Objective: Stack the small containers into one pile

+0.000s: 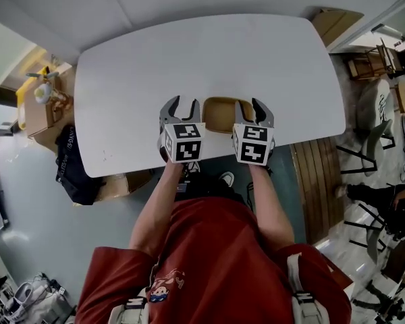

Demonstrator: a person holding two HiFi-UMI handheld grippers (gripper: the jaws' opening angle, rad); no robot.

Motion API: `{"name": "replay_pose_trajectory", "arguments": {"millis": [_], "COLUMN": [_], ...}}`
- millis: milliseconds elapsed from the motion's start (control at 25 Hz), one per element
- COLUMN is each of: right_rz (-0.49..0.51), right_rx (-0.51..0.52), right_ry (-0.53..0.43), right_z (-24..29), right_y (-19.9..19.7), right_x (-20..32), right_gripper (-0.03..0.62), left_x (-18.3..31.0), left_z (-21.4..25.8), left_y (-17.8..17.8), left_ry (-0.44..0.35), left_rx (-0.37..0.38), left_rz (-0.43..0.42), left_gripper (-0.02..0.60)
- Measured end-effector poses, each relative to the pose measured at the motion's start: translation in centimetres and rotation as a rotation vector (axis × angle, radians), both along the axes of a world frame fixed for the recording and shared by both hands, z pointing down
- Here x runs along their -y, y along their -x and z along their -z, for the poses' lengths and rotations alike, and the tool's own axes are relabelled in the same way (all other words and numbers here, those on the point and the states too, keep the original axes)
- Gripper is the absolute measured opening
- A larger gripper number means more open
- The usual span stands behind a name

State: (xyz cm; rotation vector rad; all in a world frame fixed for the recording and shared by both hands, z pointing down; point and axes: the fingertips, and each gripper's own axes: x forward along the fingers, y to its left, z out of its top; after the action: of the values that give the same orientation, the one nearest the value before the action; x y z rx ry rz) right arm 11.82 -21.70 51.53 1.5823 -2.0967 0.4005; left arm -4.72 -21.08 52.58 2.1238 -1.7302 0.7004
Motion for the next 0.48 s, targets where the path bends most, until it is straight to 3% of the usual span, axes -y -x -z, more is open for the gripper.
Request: {"name": "replay_pose_trajectory", "arguments": {"millis": [480], "right_rz": [0.103], "right_rx": [0.021], "right_ry": [-0.257], "right_z": [9.2], "right_y": [7.3], "right_x": [2.4], "right_gripper": [0.155], "left_x": [1.1], "left_z": [8.0], "left_y": [6.6], "left_ry": [-0.206], "left_rx": [-0.014], "left_rz": [0.081], "left_gripper": [0.189]}}
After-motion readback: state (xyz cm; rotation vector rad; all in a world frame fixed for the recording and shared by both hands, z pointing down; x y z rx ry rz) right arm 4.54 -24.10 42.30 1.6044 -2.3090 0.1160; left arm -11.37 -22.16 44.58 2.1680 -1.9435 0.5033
